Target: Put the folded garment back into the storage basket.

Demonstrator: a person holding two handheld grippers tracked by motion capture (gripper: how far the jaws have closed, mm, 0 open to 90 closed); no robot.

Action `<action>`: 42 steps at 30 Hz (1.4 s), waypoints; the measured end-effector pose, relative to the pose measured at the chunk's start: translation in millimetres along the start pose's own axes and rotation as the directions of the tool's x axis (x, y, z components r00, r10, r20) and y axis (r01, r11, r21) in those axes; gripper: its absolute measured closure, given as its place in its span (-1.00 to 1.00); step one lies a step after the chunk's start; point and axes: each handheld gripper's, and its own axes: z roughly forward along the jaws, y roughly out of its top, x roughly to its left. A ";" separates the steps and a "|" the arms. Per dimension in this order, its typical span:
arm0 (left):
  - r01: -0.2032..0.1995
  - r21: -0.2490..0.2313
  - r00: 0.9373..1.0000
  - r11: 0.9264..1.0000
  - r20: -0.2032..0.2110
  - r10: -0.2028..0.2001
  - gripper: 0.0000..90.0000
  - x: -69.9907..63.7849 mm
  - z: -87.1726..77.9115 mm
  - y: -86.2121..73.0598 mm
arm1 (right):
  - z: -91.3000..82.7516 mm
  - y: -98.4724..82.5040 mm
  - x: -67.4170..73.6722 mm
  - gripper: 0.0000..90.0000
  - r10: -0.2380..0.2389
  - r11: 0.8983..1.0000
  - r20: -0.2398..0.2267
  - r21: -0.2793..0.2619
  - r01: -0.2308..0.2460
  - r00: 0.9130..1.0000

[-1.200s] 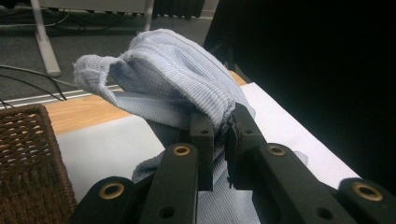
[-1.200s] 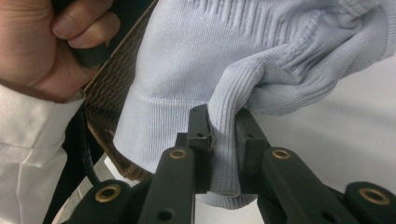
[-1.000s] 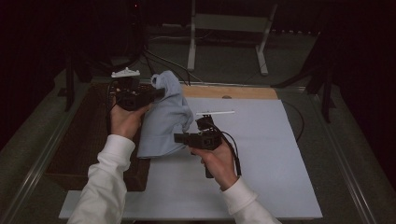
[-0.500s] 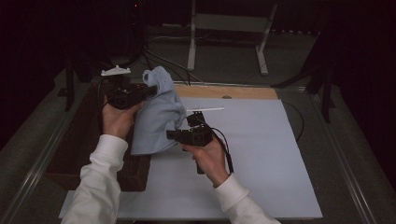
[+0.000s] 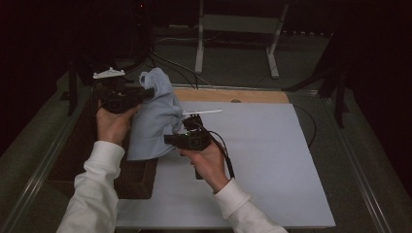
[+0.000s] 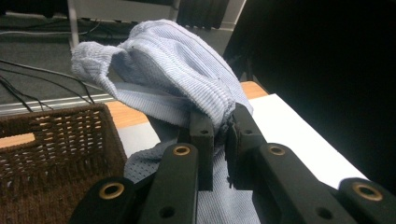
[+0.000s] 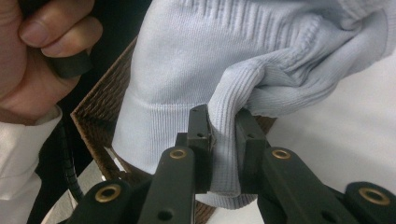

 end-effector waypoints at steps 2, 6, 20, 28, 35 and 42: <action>0.002 -0.001 1.000 1.000 -0.001 -0.002 0.85 1.4 -1.2 -0.3 | 3.3 0.6 2.9 0.79 -0.002 1.000 -0.001 0.002 0.002 1.000; 0.004 -0.004 1.000 1.000 -0.004 -0.004 0.85 4.7 -4.2 -0.3 | 8.2 1.2 5.6 0.79 -0.002 1.000 0.001 0.004 0.002 1.000; -0.007 0.000 1.000 1.000 -0.012 0.007 0.85 19.1 -12.5 -2.6 | 21.6 3.2 15.3 0.79 -0.021 1.000 0.015 0.018 0.020 1.000; -0.005 0.000 1.000 1.000 -0.009 0.005 0.85 27.2 -15.6 -4.1 | 29.9 3.7 20.0 0.79 -0.034 0.999 0.020 0.022 0.034 0.999; 0.000 -0.008 1.000 1.000 -0.006 0.000 0.85 32.1 -18.0 -4.8 | 35.4 4.4 22.8 0.79 -0.035 0.999 0.024 0.017 0.035 0.999; 0.004 -0.009 1.000 1.000 -0.013 -0.005 0.85 38.4 -20.4 -6.1 | 41.3 6.0 28.5 0.79 -0.040 0.999 0.022 0.020 0.040 0.999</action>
